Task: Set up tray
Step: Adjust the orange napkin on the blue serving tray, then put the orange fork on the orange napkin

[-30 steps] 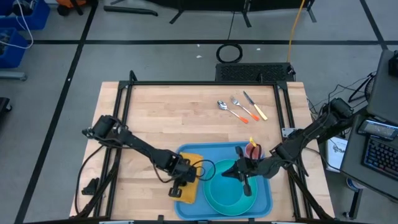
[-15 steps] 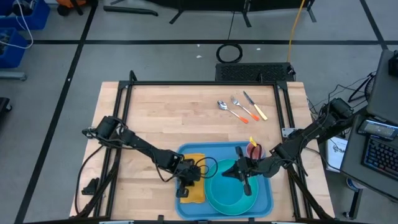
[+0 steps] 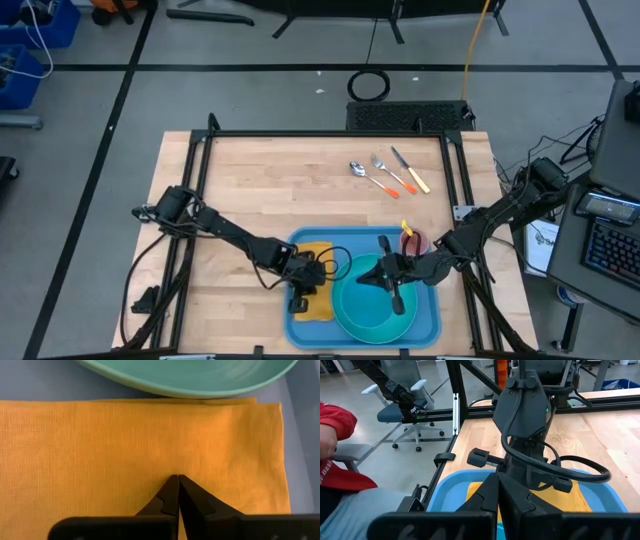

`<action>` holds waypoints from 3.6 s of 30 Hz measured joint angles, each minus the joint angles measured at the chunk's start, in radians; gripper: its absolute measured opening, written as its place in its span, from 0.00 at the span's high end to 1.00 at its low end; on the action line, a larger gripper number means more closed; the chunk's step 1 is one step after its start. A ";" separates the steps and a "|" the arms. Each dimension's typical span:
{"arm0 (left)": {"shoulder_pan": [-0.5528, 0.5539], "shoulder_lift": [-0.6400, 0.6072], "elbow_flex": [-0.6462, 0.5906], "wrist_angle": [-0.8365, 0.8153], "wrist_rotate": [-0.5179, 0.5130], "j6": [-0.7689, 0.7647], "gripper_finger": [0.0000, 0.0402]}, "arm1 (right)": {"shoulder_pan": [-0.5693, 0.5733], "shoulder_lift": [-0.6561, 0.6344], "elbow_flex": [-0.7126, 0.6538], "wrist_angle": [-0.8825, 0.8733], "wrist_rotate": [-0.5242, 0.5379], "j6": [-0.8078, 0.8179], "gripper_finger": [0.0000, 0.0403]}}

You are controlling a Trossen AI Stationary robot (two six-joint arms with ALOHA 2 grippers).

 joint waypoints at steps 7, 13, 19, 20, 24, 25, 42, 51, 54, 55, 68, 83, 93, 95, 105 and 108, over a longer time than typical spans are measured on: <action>-0.005 -0.061 -0.005 -0.034 -0.018 -0.007 0.96 | -0.016 0.000 0.000 0.024 0.001 -0.013 0.98; -0.053 -0.204 -0.003 -0.079 -0.293 0.068 0.94 | -0.048 0.000 0.000 0.031 0.003 -0.020 0.85; -0.074 -0.319 -0.001 -0.094 -0.487 0.113 0.74 | -0.089 0.000 0.000 0.028 0.002 -0.022 0.74; -0.073 -0.330 -0.001 -0.105 -0.506 0.127 0.68 | -0.101 -0.001 0.000 0.018 0.001 -0.022 0.72; -0.058 -0.333 -0.001 -0.151 -0.594 0.133 0.45 | -0.161 -0.002 0.000 -0.036 0.000 -0.032 0.67; -0.051 -0.333 -0.001 -0.174 -0.623 0.128 0.39 | -0.181 -0.002 0.000 -0.044 -0.005 -0.036 0.67; 0.013 -0.499 -0.281 0.269 -0.500 0.291 0.04 | -0.684 -0.074 0.295 -0.812 -0.182 -0.088 0.71; 0.016 -0.729 -0.606 0.708 -0.430 0.337 0.11 | -0.978 -0.031 0.399 -1.076 -0.398 -0.119 0.71; 0.018 -0.783 -0.668 0.775 -0.432 0.341 0.12 | -1.058 0.013 0.421 -1.136 -0.418 -0.167 0.71; 0.019 -0.798 -0.682 0.784 -0.433 0.341 0.13 | -1.083 0.029 0.429 -1.151 -0.423 -0.177 0.71; 0.026 -0.855 -0.743 0.803 -0.446 0.360 0.12 | -1.297 0.317 0.521 -1.400 -0.452 -0.298 0.71; 0.051 -0.854 -0.743 0.778 -0.439 0.360 0.13 | -1.363 0.453 0.522 -1.433 -0.474 -0.351 0.71; 0.054 -0.854 -0.743 0.757 -0.438 0.356 0.13 | -1.359 0.528 0.522 -1.382 -0.525 -0.373 0.71; 0.054 -0.854 -0.743 0.755 -0.438 0.355 0.13 | -1.359 0.536 0.521 -1.376 -0.521 -0.373 0.71; 0.054 -0.854 -0.743 0.755 -0.438 0.357 0.13 | -1.381 0.576 0.521 -1.367 -0.517 -0.373 0.71; 0.054 -0.854 -0.743 0.755 -0.437 0.357 0.13 | -1.390 0.587 0.521 -1.364 -0.495 -0.373 0.71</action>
